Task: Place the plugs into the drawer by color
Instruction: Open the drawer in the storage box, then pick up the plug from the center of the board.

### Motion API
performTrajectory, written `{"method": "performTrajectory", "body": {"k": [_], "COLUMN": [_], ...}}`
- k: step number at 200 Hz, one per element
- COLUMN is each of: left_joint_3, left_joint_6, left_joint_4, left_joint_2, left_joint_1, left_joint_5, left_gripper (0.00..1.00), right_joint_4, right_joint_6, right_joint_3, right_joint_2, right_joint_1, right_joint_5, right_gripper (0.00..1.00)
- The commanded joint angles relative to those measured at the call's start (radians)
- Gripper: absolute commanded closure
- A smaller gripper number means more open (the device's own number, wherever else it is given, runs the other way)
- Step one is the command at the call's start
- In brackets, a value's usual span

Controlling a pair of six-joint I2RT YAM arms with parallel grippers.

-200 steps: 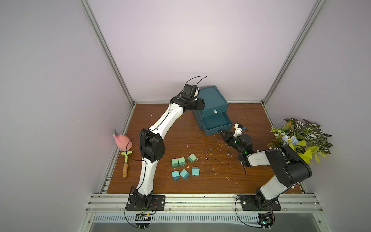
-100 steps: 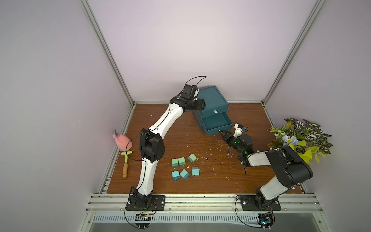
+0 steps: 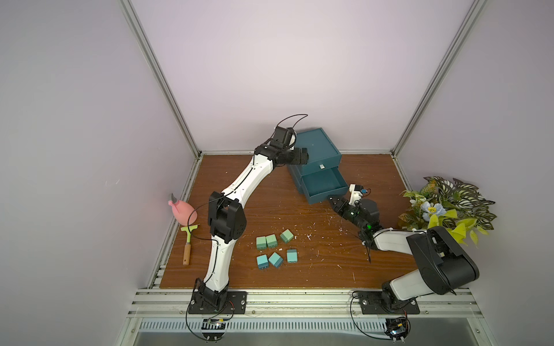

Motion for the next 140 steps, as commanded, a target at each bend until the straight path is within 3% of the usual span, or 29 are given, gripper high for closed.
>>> {"method": "performTrajectory", "body": {"k": [1,27,63,107,140], "left_joint_3": [-0.027,-0.038,-0.057,-0.079,-0.103], "left_joint_6": [0.029,0.033,0.036,0.039,0.048], "left_joint_4": [-0.044,-0.046,-0.046,-0.046,-0.046], "left_joint_2": [-0.044,-0.057,-0.065,-0.077,-0.088], "left_joint_1": [0.005,0.005,0.005,0.005,0.005], "left_joint_5": [-0.013,-0.017,-0.016,-0.011,-0.019], "left_gripper": [0.02,0.02,0.02,0.02,0.02], "right_joint_4": [-0.103,-0.290,-0.488,-0.582,-0.638], "right_joint_6": [-0.135,-0.315,-0.577,-0.754,-0.784], "right_joint_3": [0.023,0.033,0.056,0.146,0.267], "right_joint_2": [-0.069,-0.165,-0.254,-0.152,-0.016], "right_joint_1": [0.013,0.064,0.227,0.397,0.488], "right_joint_5": [-0.093,-0.075,0.083,0.186,0.216], "right_gripper": [0.63,0.58,0.51,0.51,0.49]}}
